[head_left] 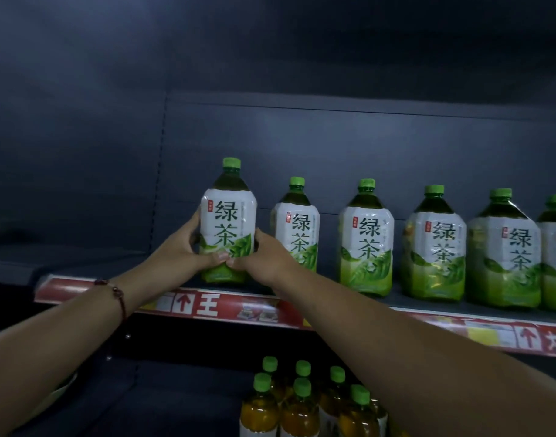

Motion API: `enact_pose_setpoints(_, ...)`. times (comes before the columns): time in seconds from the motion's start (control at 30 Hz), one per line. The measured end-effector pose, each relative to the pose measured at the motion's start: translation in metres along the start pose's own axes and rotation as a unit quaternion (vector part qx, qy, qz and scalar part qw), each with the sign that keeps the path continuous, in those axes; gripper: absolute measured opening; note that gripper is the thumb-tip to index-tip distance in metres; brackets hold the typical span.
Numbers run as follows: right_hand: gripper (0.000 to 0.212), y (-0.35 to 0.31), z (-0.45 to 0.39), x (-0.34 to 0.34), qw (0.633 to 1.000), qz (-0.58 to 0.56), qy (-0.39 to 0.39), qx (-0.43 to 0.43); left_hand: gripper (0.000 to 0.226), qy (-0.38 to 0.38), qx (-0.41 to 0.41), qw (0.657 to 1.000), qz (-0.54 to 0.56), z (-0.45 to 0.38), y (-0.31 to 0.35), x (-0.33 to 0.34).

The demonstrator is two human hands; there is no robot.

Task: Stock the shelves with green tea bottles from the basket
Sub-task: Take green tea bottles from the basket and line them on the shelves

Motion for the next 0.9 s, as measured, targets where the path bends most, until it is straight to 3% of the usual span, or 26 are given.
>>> enact_pose_setpoints(0.3, 0.058, 0.004, 0.005, 0.007, 0.997, 0.081, 0.015, -0.003, 0.088, -0.008, 0.006, 0.999, -0.051, -0.005, -0.02, 0.005)
enact_pose_setpoints(0.5, 0.058, 0.001, 0.013, 0.007, 0.992, 0.121, 0.004, 0.032, 0.075, 0.008, -0.022, 0.989, -0.146, 0.0, -0.014, 0.004)
enact_pose_setpoints(0.63, 0.057, -0.009, 0.036, 0.008, 0.986, 0.162, -0.017, 0.014, 0.061, 0.055, -0.051, 0.967, -0.245, 0.019, -0.001, 0.008)
enact_pose_setpoints(0.77, 0.052, -0.018, 0.073, 0.01, 0.96, 0.276, -0.038, -0.032, 0.055, 0.063, -0.105, 0.914, -0.387, 0.049, 0.01, 0.024)
enact_pose_setpoints(0.9, 0.061, -0.015, 0.118, 0.016, 0.916, 0.391, -0.036, -0.085, 0.058, 0.049, -0.047, 0.898, -0.434, 0.088, 0.029, 0.061)
Point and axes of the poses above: each hand's wrist, its own z-axis away from the middle knuckle, its own x-axis out of the palm, y = z × x, the point moved 10 cm from there along -z, towards the middle knuckle, and after that the axes turned 11 degrees about -y, right-handed, at the moved point
